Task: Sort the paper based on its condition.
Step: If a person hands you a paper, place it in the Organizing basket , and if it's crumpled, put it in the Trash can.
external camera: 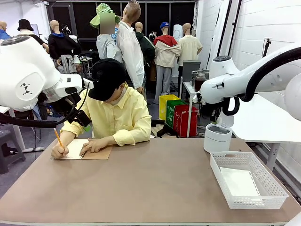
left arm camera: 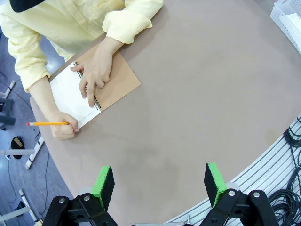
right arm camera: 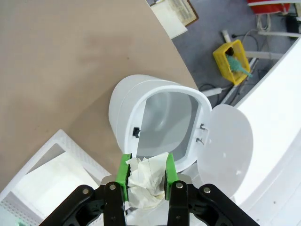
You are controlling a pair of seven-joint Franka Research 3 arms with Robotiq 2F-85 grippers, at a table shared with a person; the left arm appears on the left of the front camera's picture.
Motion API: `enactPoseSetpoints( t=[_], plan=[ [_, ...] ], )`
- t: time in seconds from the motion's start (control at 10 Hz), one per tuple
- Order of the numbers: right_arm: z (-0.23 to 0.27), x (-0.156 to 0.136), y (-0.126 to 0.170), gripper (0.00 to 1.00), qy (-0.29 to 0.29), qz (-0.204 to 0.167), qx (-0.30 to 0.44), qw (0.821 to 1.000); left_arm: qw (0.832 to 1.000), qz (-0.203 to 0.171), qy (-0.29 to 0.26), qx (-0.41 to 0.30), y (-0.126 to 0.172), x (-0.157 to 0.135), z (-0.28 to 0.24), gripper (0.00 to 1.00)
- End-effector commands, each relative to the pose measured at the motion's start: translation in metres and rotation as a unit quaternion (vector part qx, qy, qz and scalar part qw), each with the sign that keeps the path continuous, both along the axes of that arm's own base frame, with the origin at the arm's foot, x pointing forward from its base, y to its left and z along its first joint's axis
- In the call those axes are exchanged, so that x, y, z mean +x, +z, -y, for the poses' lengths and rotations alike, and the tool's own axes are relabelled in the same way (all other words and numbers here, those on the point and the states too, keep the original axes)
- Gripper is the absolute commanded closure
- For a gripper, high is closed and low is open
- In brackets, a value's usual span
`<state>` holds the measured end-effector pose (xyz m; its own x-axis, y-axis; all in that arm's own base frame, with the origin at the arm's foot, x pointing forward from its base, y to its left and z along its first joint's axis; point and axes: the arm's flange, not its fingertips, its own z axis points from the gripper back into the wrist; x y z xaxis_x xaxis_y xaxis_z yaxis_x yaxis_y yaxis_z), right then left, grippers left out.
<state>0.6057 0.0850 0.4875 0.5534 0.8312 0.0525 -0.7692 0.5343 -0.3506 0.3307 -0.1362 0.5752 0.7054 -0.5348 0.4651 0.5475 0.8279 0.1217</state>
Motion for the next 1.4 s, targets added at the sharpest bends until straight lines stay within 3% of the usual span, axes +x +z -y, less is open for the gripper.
enactPoseSetpoints(
  t=[0.0, 1.0, 1.1, 1.3],
  plan=[
    [0.005, 0.012, -0.013, 0.66, -0.016, 0.017, -0.009, 1.000, 1.000, 0.003, -0.001, -0.004, -0.001, 0.001, -0.001, 0.00],
    [0.018, 0.048, -0.037, 0.66, -0.061, 0.016, -0.022, 0.998, 1.000, 0.003, -0.001, -0.004, -0.001, 0.001, -0.001, 0.00],
    [0.018, 0.048, -0.038, 0.59, -0.063, 0.014, -0.021, 0.998, 1.000, 0.003, -0.001, -0.004, -0.001, 0.001, -0.001, 0.00],
    [0.018, 0.046, -0.037, 0.20, -0.063, 0.012, -0.021, 0.998, 1.000, 0.003, -0.001, -0.004, -0.001, 0.001, -0.001, 0.00]
  ],
)
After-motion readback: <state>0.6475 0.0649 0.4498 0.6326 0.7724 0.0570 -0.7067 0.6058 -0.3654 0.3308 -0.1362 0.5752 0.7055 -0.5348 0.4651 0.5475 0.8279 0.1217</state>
